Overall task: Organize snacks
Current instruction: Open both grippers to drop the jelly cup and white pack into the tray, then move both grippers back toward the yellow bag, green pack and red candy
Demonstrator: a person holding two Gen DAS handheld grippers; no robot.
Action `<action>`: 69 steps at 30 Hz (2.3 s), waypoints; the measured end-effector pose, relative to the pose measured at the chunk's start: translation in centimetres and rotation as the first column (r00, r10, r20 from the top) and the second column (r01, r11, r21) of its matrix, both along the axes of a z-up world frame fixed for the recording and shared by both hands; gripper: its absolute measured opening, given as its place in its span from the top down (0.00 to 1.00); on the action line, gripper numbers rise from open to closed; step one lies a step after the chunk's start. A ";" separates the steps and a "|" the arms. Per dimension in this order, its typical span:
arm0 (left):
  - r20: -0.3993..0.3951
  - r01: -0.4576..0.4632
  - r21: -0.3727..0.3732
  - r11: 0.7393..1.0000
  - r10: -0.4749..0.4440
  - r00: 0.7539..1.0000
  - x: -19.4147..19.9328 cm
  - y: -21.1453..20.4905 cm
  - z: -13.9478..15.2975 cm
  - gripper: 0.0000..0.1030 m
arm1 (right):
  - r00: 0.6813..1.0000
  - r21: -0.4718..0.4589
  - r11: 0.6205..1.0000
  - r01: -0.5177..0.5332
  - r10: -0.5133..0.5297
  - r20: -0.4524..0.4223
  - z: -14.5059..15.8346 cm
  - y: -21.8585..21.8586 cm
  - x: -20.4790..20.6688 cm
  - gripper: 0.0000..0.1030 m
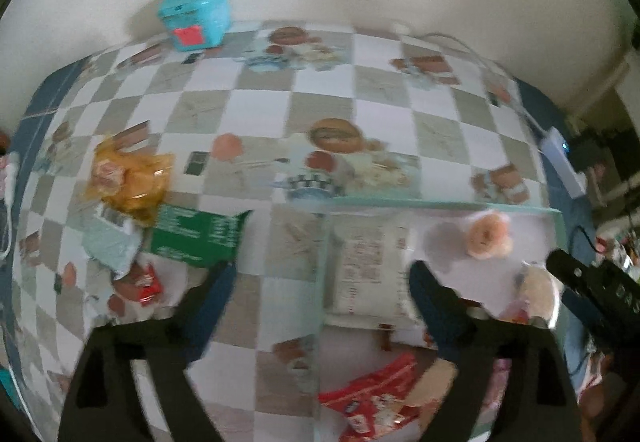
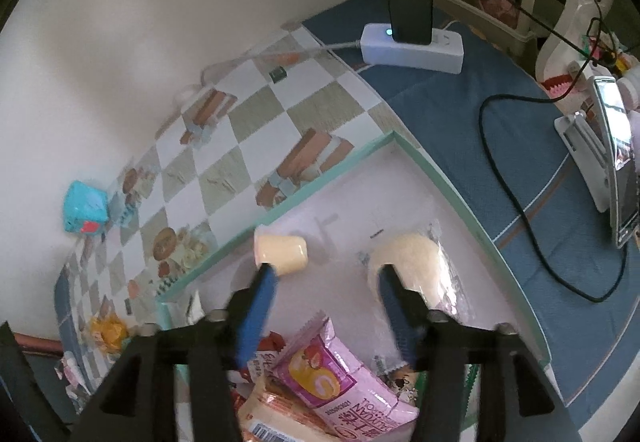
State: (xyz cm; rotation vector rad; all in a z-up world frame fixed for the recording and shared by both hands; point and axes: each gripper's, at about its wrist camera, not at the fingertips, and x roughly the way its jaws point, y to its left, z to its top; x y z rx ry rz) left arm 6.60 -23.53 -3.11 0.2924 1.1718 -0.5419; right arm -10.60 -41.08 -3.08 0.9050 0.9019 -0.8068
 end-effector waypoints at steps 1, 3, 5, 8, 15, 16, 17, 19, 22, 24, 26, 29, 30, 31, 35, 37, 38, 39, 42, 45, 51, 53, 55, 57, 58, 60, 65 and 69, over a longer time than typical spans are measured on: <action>0.001 -0.021 0.004 1.000 0.021 1.000 0.3 0.3 -0.1 0.07 | 1.000 -0.003 1.000 -0.002 0.002 -0.012 -0.2 0.0 0.1 0.30; -0.011 -0.058 0.011 0.998 0.058 0.998 0.9 1.0 -0.4 0.06 | 0.999 -0.008 1.000 -0.012 0.011 -0.031 -0.4 0.2 0.3 0.29; -0.024 -0.086 0.016 0.996 0.086 0.996 1.4 1.7 -0.8 0.06 | 0.999 -0.011 1.000 -0.023 0.023 -0.040 -0.5 0.3 0.6 0.23; -0.032 -0.117 0.035 0.992 0.118 0.992 2.0 2.6 -1.3 0.06 | 0.998 -0.032 0.999 -0.037 0.035 -0.053 -0.4 0.6 1.0 0.12; -0.022 -0.166 0.047 0.985 0.167 0.986 2.9 4.1 -1.5 0.06 | 0.995 -0.059 0.995 -0.080 0.077 -0.058 -0.2 1.2 1.8 0.00; -0.016 -0.168 0.049 0.985 0.169 0.986 3.0 4.2 -1.4 0.06 | 0.995 -0.066 0.994 -0.090 0.086 -0.056 -0.1 1.3 2.0 0.00; -0.009 -0.170 0.051 0.984 0.170 0.985 3.0 4.4 -1.3 0.06 | 0.994 -0.070 0.993 -0.095 0.092 -0.053 0.0 1.4 2.1 0.00; 0.005 -0.172 0.050 0.984 0.172 0.985 3.1 4.8 -1.0 0.06 | 0.994 -0.081 0.991 -0.106 0.103 -0.043 0.4 1.7 2.2 0.00; 0.034 -0.177 0.047 0.983 0.176 0.984 3.1 5.6 -0.4 0.06 | 0.993 -0.108 0.987 -0.119 0.117 -0.021 1.2 2.3 2.5 0.00; 0.059 -0.185 0.048 0.981 0.182 0.981 3.1 6.3 0.1 0.06 | 0.991 -0.141 0.981 -0.133 0.133 -0.013 1.9 2.8 2.7 0.00; 0.074 -0.199 0.044 0.979 0.196 0.978 3.2 7.1 0.4 0.06 | 0.989 -0.159 0.976 -0.150 0.150 -0.008 2.4 3.4 3.1 0.00; 0.099 -0.227 0.024 0.974 0.223 0.970 3.2 8.6 0.9 0.06 | 0.987 -0.172 0.972 -0.158 0.163 0.015 2.8 4.0 3.3 0.00; 0.109 -0.235 0.020 0.972 0.231 0.967 3.2 9.1 1.0 0.06 | 0.986 -0.181 0.970 -0.161 0.166 0.017 2.9 4.3 3.4 0.00; 0.120 -0.244 0.015 0.970 0.240 0.963 3.2 9.5 1.1 0.06 | 0.985 -0.190 0.968 -0.167 0.172 0.010 3.0 4.5 3.6 0.00; 0.157 -0.268 0.001 0.963 0.264 0.951 2.8 11.4 1.5 0.06 | 0.980 -0.200 0.960 -0.195 0.199 -0.002 3.2 5.6 4.1 0.00; 0.164 -0.263 -0.002 0.965 0.260 0.952 2.8 11.8 1.8 0.06 | 0.976 -0.214 0.953 -0.216 0.218 -0.013 3.4 6.4 4.4 0.00; 0.172 -0.261 -0.007 0.965 0.259 0.951 2.8 12.2 2.0 0.06 | 0.972 -0.228 0.946 -0.232 0.235 -0.017 3.6 7.0 4.6 0.00; 0.178 -0.262 -0.010 0.965 0.260 0.949 2.8 12.5 2.2 0.06 | 0.968 -0.243 0.938 -0.247 0.250 -0.018 3.7 7.5 4.7 0.00; 0.158 -0.288 -0.014 0.958 0.286 0.945 3.3 13.9 2.6 0.06 | 0.958 -0.271 0.920 -0.282 0.286 -0.027 4.2 9.1 5.2 0.00; 0.135 -0.327 -0.060 0.943 0.332 0.933 3.9 15.8 3.0 0.06 | 0.946 -0.276 0.907 -0.318 0.324 -0.025 4.4 10.6 5.9 0.00; 0.127 -0.394 -0.097 0.914 0.404 0.906 5.3 20.2 3.4 0.06 | 0.912 -0.278 0.879 -0.387 0.409 0.022 4.5 13.8 7.4 0.00; 0.126 -0.414 -0.125 0.902 0.428 0.895 5.8 21.8 3.8 0.06 | 0.899 -0.286 0.866 -0.410 0.436 0.031 4.6 15.0 8.0 0.00; 0.128 -0.430 -0.147 0.891 0.448 0.885 6.1 23.0 4.1 0.06 | 0.888 -0.295 0.854 -0.428 0.458 0.037 4.7 16.1 8.6 0.00; 0.131 -0.448 -0.170 0.878 0.471 0.872 6.5 24.5 4.5 0.06 | 0.875 -0.293 0.844 -0.449 0.481 0.045 4.7 17.2 9.3 0.00; 0.131 -0.455 -0.183 0.871 0.481 0.867 6.6 25.2 4.7 0.06 | 0.867 -0.290 0.838 -0.462 0.496 0.053 4.7 17.8 9.7 0.00; 0.126 -0.469 -0.206 0.859 0.498 0.858 7.1 26.2 4.9 0.06 | 0.854 -0.288 0.828 -0.481 0.517 0.058 4.6 18.9 10.4 0.00; 0.115 -0.497 -0.203 0.844 0.524 0.844 8.1 27.8 4.5 0.06 | 0.823 -0.290 0.796 -0.531 0.566 0.046 4.0 21.5 12.3 0.00; 0.087 -0.506 -0.183 0.843 0.527 0.846 9.0 28.2 3.5 0.06 | 0.809 -0.274 0.786 -0.554 0.586 0.047 3.2 23.0 13.7 0.00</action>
